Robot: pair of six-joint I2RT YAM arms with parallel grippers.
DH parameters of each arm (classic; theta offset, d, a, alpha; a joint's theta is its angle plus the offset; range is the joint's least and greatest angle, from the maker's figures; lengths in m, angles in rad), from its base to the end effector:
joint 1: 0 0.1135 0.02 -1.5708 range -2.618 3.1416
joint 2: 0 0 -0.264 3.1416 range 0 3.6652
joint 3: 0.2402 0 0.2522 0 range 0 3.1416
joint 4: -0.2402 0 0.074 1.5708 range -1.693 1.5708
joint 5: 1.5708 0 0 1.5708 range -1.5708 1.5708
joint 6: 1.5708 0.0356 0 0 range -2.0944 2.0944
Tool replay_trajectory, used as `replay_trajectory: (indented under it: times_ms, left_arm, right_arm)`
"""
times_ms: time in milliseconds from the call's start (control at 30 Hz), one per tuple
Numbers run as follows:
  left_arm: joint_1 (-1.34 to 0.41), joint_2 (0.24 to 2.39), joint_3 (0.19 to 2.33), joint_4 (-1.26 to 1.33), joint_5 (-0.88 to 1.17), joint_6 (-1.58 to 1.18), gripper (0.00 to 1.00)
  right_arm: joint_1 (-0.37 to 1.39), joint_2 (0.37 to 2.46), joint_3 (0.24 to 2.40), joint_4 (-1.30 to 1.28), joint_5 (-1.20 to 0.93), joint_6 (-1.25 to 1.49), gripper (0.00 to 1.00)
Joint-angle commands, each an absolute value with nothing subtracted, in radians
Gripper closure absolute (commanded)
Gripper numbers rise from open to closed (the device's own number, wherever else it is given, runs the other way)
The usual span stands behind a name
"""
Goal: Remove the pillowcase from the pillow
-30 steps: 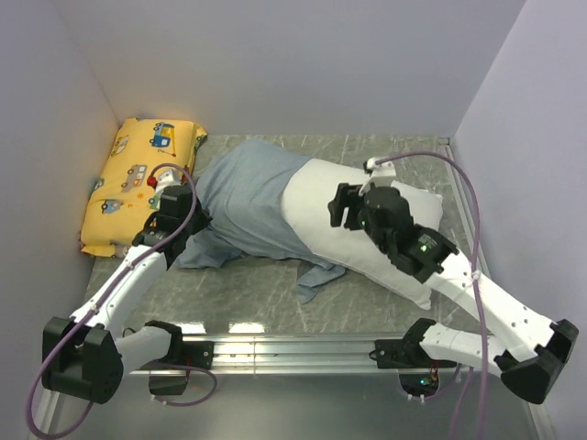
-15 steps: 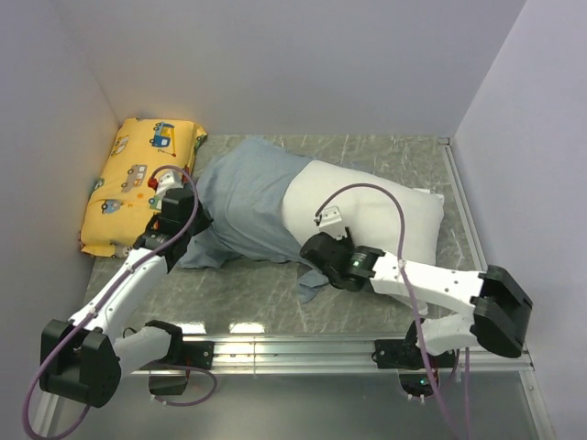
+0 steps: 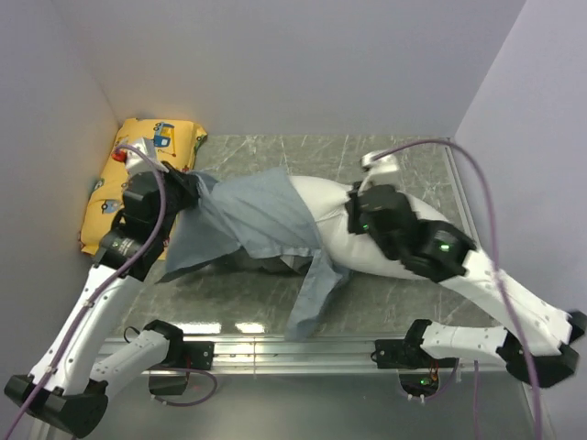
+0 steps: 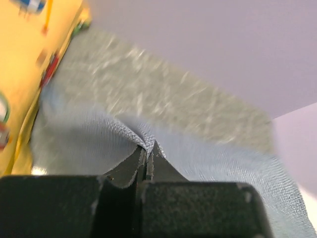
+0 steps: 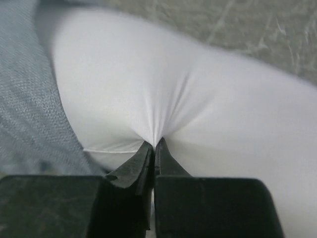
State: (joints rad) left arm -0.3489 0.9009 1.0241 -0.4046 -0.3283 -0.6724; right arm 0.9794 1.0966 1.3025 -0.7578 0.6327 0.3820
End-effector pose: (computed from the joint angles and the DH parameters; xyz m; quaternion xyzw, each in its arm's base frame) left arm 0.1874 -0.0560 0.3802 -0.2239 0.7624 -0.1758 0.5811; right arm 0.1370 0.1663 0.4033 -0.0992 0.8376 0.0806 0.5311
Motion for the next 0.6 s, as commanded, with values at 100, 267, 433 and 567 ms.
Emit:
replay_trajectory:
  times_ms: [100, 267, 433, 567]
  left_arm:
    - [-0.362, 1.078, 1.247, -0.387, -0.331, -0.588, 0.96]
    - [-0.360, 1.354, 1.316, -0.354, -0.250, -0.587, 0.90]
    - [-0.362, 1.428, 1.341, -0.278, -0.183, -0.565, 0.52]
    - [-0.361, 1.396, 1.411, -0.256, -0.155, -0.508, 0.25]
  right_arm:
    - [0.608, 1.066, 1.361, -0.634, 0.289, 0.310, 1.00]
    - [0.468, 1.322, 1.223, -0.490, 0.118, 0.336, 1.00]
    - [0.456, 1.520, 1.134, -0.328, 0.115, 0.368, 1.00]
    - [0.454, 1.574, 1.137, -0.305, 0.182, 0.371, 1.00]
